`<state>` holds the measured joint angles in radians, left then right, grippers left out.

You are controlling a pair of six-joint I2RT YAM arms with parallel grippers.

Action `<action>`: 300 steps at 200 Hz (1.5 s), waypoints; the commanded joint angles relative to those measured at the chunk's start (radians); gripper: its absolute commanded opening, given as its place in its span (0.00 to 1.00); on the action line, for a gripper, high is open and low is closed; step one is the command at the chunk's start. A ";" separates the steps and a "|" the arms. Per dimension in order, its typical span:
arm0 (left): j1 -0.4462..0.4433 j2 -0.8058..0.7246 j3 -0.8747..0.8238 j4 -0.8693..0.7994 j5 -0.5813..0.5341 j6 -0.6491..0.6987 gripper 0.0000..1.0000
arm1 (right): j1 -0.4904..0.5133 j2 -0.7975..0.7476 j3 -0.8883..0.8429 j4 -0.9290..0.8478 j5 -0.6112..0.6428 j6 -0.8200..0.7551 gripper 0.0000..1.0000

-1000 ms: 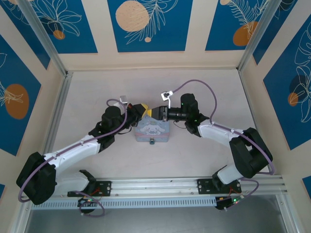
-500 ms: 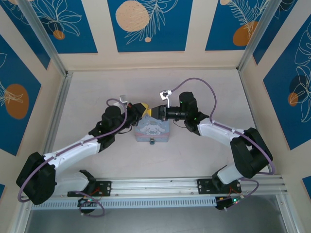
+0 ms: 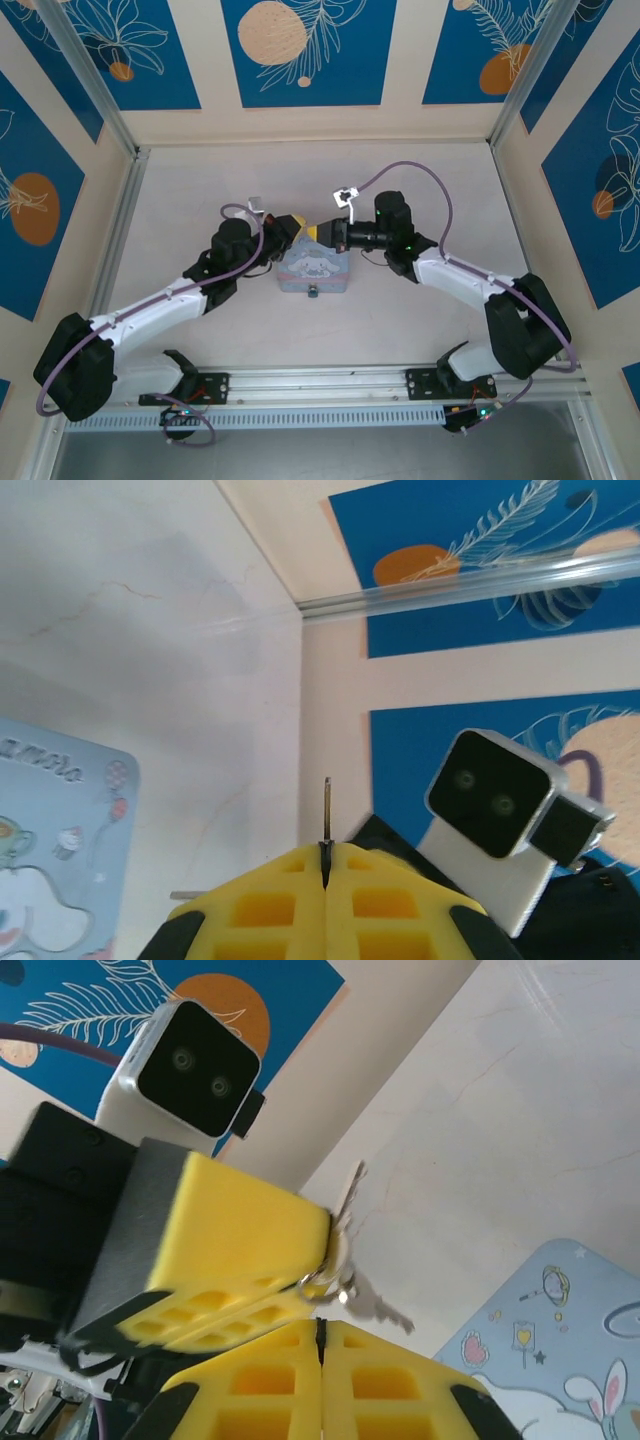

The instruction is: Unlock the padlock with the key

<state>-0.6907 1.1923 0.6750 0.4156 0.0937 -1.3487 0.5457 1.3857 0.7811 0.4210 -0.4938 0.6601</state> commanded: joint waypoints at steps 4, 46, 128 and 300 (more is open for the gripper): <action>-0.013 -0.054 0.060 -0.094 -0.014 0.249 0.00 | -0.033 -0.091 -0.060 -0.014 0.027 0.060 0.26; -0.009 -0.076 0.062 -0.082 0.099 0.576 0.00 | -0.066 -0.185 -0.072 -0.107 0.100 0.249 0.44; -0.011 -0.046 0.070 0.034 0.277 0.634 0.00 | -0.079 -0.151 0.038 0.000 0.033 0.382 0.44; -0.012 0.009 0.067 0.143 0.305 0.529 0.00 | -0.027 -0.076 0.075 0.110 -0.056 0.370 0.22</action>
<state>-0.6907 1.1904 0.7143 0.5056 0.3752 -0.8078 0.5114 1.3022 0.8181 0.5137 -0.5282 1.0473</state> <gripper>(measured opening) 0.047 0.243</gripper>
